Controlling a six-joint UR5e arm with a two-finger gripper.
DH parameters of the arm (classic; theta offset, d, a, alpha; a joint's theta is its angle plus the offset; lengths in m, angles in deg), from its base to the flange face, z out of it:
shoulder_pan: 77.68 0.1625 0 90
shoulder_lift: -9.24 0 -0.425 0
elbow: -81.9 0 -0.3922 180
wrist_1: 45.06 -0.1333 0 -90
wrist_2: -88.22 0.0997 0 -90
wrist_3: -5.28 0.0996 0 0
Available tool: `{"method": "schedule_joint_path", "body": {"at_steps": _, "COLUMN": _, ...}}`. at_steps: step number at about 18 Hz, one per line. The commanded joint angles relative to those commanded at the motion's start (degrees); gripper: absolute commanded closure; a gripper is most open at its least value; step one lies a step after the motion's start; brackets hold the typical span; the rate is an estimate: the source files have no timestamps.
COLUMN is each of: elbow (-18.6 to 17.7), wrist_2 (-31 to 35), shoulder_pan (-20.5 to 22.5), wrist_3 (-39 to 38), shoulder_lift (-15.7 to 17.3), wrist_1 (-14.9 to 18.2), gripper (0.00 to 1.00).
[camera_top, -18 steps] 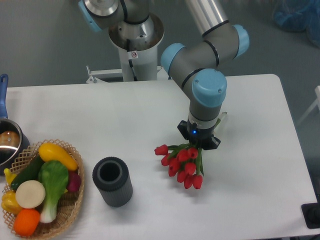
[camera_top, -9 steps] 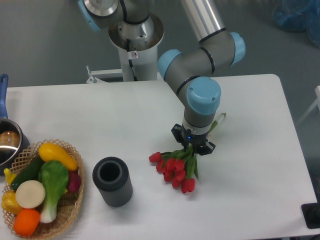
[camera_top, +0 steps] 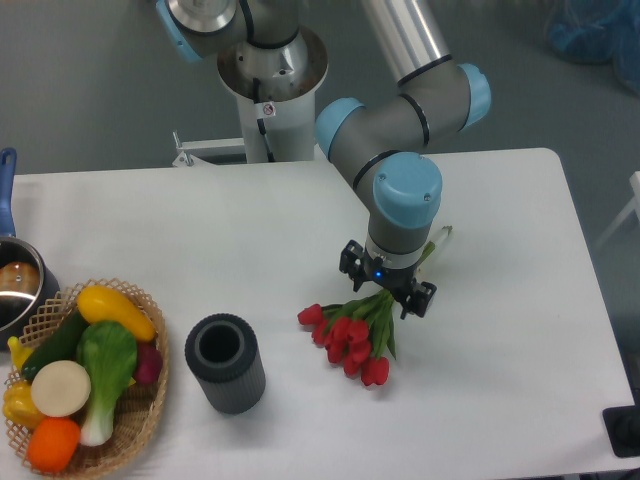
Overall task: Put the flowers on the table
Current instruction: 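Open the gripper to release the tulips onto the table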
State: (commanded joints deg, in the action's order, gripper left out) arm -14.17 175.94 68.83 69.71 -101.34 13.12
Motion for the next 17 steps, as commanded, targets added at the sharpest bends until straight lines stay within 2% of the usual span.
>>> {"method": "schedule_joint_path", "body": {"at_steps": 4, "elbow": 0.62, "wrist_2": 0.17, "shoulder_pan": 1.32, "wrist_3": 0.0, "shoulder_lift": 1.68, "wrist_1": 0.0, "gripper": 0.0}}
{"method": "schedule_joint_path", "body": {"at_steps": 11, "elbow": 0.7, "wrist_2": 0.09, "shoulder_pan": 2.9, "wrist_3": 5.36, "shoulder_lift": 3.44, "wrist_1": 0.09, "gripper": 0.0}}
{"method": "schedule_joint_path", "body": {"at_steps": 17, "elbow": 0.36, "wrist_2": 0.26, "shoulder_pan": 6.42, "wrist_3": 8.35, "shoulder_lift": 4.93, "wrist_1": 0.79, "gripper": 0.0}}
